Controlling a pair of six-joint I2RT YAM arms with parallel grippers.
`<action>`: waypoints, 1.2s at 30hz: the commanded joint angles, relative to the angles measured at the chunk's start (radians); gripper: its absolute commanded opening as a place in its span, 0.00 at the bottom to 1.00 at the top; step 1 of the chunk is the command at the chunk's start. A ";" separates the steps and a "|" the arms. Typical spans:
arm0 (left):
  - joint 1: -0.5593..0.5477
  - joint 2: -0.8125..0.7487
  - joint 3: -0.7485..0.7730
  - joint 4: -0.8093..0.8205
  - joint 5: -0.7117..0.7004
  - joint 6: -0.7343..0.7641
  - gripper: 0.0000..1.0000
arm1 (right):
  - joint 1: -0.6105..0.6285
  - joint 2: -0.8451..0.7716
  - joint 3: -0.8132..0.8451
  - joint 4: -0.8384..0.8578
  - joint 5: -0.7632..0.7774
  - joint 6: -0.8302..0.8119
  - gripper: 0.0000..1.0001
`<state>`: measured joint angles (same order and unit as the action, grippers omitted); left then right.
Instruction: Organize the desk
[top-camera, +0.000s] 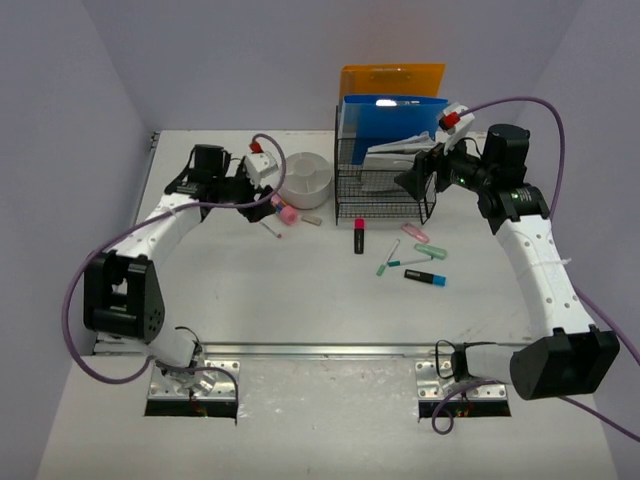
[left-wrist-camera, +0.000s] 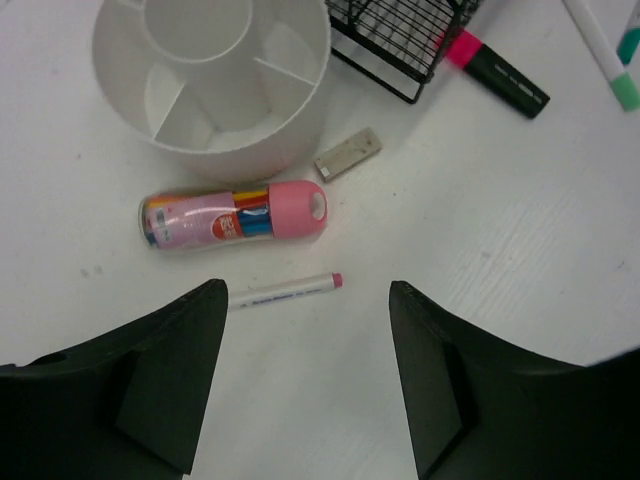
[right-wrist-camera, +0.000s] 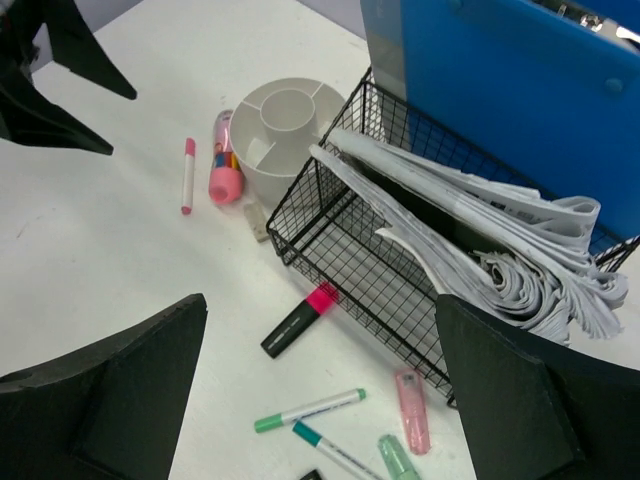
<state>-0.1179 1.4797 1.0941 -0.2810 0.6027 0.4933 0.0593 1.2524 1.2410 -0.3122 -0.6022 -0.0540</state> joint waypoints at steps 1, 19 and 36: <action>-0.023 0.172 0.243 -0.396 0.226 0.768 0.63 | -0.002 -0.005 0.008 0.006 -0.013 0.031 0.97; -0.136 0.491 0.480 -0.583 -0.105 1.355 0.50 | -0.003 0.051 0.057 -0.078 -0.043 0.040 0.99; -0.196 0.601 0.471 -0.448 -0.222 1.461 0.51 | -0.007 0.060 0.014 -0.099 -0.046 -0.003 0.99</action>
<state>-0.3035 2.0676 1.5597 -0.7660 0.3892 1.8926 0.0593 1.3070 1.2552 -0.4258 -0.6323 -0.0454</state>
